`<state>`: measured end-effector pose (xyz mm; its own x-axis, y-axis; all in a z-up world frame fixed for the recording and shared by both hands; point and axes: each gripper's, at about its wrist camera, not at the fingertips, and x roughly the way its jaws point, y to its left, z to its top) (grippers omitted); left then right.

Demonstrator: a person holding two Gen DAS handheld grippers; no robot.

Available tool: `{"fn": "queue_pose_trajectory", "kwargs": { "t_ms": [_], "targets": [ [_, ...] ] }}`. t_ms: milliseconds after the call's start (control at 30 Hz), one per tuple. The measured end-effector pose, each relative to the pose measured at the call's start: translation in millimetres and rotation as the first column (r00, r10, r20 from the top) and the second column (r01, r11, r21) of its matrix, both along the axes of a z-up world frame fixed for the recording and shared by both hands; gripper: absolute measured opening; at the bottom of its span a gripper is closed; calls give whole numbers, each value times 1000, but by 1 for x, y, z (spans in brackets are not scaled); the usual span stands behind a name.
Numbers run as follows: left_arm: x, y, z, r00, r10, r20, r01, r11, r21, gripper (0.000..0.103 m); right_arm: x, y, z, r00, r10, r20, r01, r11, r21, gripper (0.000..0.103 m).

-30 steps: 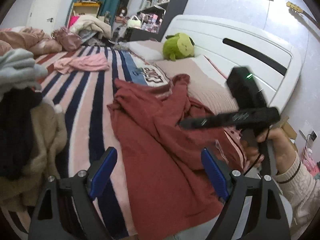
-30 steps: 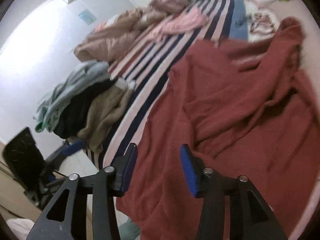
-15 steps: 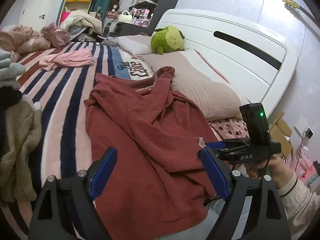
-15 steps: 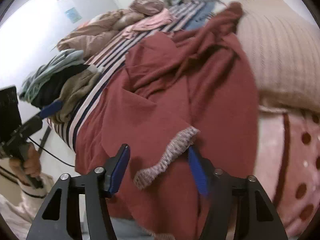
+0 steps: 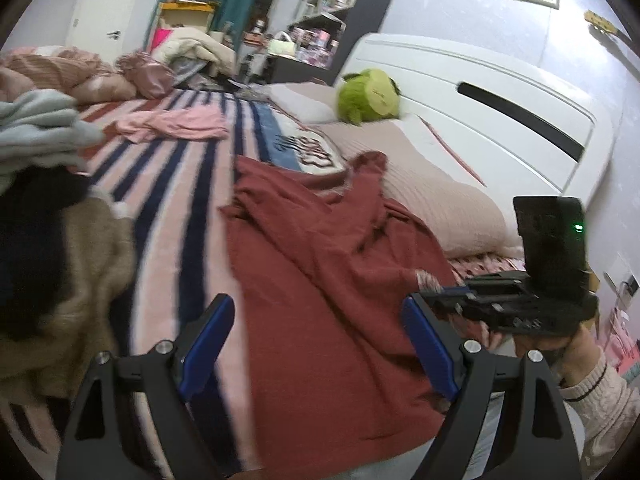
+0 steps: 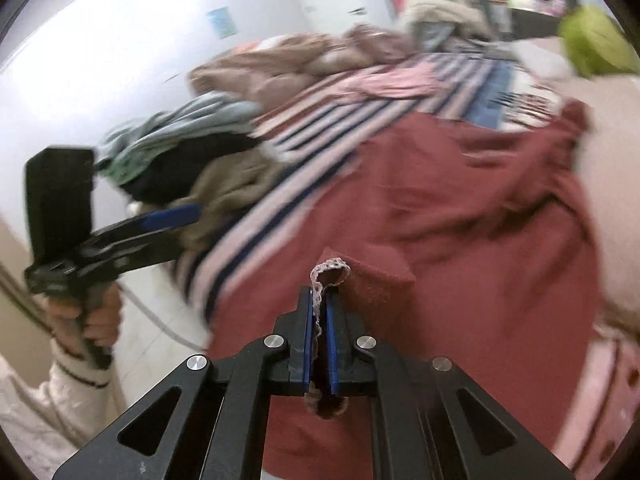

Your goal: Fold small clothes

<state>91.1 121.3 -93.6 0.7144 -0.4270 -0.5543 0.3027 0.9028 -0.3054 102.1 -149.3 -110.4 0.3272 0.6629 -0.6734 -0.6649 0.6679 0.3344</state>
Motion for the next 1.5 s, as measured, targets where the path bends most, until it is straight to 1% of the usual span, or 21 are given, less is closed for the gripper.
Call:
{"fn": "queue_pose_trajectory", "kwargs": {
  "t_ms": [133,200,267,333,367,500,600,700,733,767,833,900,967,1067,1167,1200,1233,1267,1367,1467,1500],
  "targets": [
    [-5,27,5,999,42,8,-42,999,8,83,-11,59,2,980,198,-6,-198,979,-44,1],
    [-6,32,3,999,45,3,-45,999,3,83,-16,87,-4,949,311,-46,-313,947,-74,2],
    [-7,35,-1,999,40,-7,-40,999,-3,83,-17,103,-11,935,346,-74,-352,930,-106,3],
    [-7,33,-9,999,29,-27,-29,1000,-6,83,-15,105,-13,941,328,-82,-336,933,-128,17],
    [-6,31,-14,999,23,-38,-23,1000,-6,83,-14,100,-11,947,314,-71,-320,940,-120,27],
    [2,17,-34,994,-24,-104,22,1000,-20,83,-8,50,9,983,184,1,-183,978,-97,36],
    [8,-6,-54,987,-65,-146,69,997,22,82,-4,2,14,998,48,29,-45,994,-104,41],
    [18,-25,-75,983,-17,-183,36,994,100,64,-1,-41,12,998,-66,17,67,994,-88,41],
    [22,-29,-80,983,33,-183,-9,991,131,46,1,-51,11,996,-93,11,94,992,-80,41],
    [23,-31,-81,984,55,-169,-29,988,151,23,0,-62,9,993,-119,7,119,990,-74,41],
    [24,-30,-77,986,68,-149,-42,984,171,2,0,-84,8,986,-169,10,169,984,-62,41],
    [22,-23,-72,986,79,-147,-52,982,180,2,4,-100,6,978,-208,9,208,977,-50,41],
    [21,-14,-68,984,110,-138,-77,972,223,2,4,-112,6,971,-236,27,237,970,-60,41],
    [22,-4,-74,979,125,-163,-84,968,238,2,10,-122,5,955,-280,98,291,949,-122,41],
    [22,-6,-74,979,89,-183,-44,970,239,7,25,-119,4,934,-300,193,339,916,-215,42],
    [21,-7,-69,982,70,-176,-29,974,225,11,32,-116,3,928,-298,223,349,904,-245,48],
    [23,-7,-60,987,47,-155,-17,982,190,24,39,-115,3,924,-294,242,355,897,-264,52],
    [24,-8,-54,989,38,-140,-14,985,172,30,50,-109,3,917,-287,276,365,883,-295,56],
    [38,-16,-30,997,3,-74,9,987,160,30,80,-94,1,906,-250,342,373,852,-367,56],
    [51,-25,-21,999,-25,-42,31,987,155,32,112,-69,-7,900,-192,392,374,803,-464,56],
    [54,-24,-21,999,-33,-38,38,989,142,32,126,-57,-15,901,-158,404,367,773,-517,56]
  ]
}}
